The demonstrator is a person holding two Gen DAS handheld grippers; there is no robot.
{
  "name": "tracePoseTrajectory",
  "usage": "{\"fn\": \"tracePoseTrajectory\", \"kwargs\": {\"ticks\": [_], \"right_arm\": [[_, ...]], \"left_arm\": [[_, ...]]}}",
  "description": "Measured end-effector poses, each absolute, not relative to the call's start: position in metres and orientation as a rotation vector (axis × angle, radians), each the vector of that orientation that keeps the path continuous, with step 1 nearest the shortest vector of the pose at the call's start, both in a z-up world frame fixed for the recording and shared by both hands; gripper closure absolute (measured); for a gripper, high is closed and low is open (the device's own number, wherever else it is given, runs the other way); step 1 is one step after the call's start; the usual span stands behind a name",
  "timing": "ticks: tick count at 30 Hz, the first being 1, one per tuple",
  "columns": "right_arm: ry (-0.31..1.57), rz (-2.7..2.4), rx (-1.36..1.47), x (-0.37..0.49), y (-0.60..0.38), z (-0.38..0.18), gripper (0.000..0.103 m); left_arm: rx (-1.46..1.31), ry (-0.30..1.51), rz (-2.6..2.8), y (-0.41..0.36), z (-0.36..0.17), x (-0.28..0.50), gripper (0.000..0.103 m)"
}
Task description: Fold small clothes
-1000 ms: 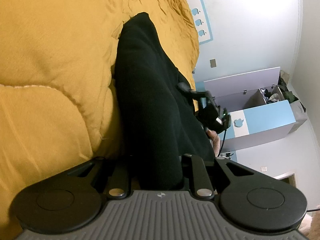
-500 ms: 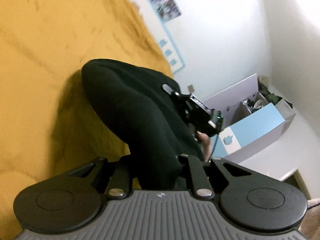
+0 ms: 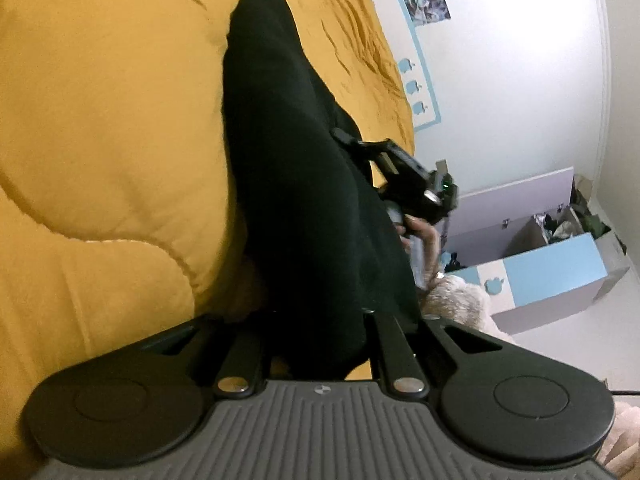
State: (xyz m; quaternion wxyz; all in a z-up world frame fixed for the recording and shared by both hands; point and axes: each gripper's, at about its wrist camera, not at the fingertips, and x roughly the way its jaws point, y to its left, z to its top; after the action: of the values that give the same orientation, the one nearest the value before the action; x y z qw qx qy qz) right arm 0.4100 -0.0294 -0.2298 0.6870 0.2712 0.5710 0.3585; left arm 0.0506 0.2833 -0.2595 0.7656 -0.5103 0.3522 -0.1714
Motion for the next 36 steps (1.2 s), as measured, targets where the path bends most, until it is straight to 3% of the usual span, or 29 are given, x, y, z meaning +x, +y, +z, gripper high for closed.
{"fn": "tracePoseTrajectory", "kwargs": {"ticks": [5,8,9,11,12,14,15,16,18,21,24,28,30,33,36], "right_arm": [[1.144,0.816,0.513,0.339,-0.089,-0.158,0.05],[1.049,0.815,0.432,0.271,-0.124,-0.128,0.038],[1.071,0.804,0.419,0.249,-0.132,-0.126,0.034],[1.134,0.781,0.408,0.217,-0.143,-0.133,0.035],[1.147,0.763,0.397,0.205,-0.143,-0.136,0.037],[1.129,0.74,0.382,0.189,-0.141,-0.14,0.065],[1.139,0.755,0.394,0.189,-0.132,-0.143,0.086],[1.151,0.744,0.407,0.194,-0.13,-0.145,0.093],[1.136,0.728,0.398,0.194,-0.129,-0.132,0.096],[1.106,0.71,0.378,0.198,-0.133,-0.111,0.096],[1.199,0.639,0.363,0.2,-0.134,-0.126,0.092],[1.17,0.541,0.433,0.173,-0.151,-0.131,0.056],[1.17,0.491,0.611,0.15,-0.172,-0.134,0.051],[1.18,0.431,0.971,0.12,-0.2,-0.156,0.052],[1.178,0.282,1.101,0.104,-0.203,-0.173,0.072]], "left_arm": [[-1.063,0.794,-0.373,0.291,-0.243,0.044,0.079],[-1.066,0.78,-0.353,0.289,-0.244,0.039,0.079],[-1.074,0.772,-0.353,0.289,-0.246,0.038,0.079],[-1.1,0.767,-0.343,0.289,-0.25,0.04,0.079],[-1.118,0.763,-0.347,0.289,-0.253,0.041,0.079],[-1.126,0.762,-0.337,0.289,-0.251,0.047,0.083],[-1.121,0.763,-0.334,0.288,-0.249,0.048,0.084],[-1.106,0.764,-0.323,0.288,-0.244,0.049,0.086],[-1.037,0.749,-0.326,0.286,-0.226,0.053,0.088],[-0.967,0.757,-0.325,0.286,-0.208,0.056,0.089],[-0.947,0.829,-0.314,0.281,-0.22,0.057,0.089],[-1.048,0.819,-0.334,0.286,-0.24,0.047,0.089],[-1.051,0.81,-0.337,0.286,-0.242,0.046,0.089],[-1.041,0.812,-0.341,0.285,-0.24,0.047,0.089],[-1.049,0.815,-0.345,0.286,-0.24,0.048,0.088]]}}
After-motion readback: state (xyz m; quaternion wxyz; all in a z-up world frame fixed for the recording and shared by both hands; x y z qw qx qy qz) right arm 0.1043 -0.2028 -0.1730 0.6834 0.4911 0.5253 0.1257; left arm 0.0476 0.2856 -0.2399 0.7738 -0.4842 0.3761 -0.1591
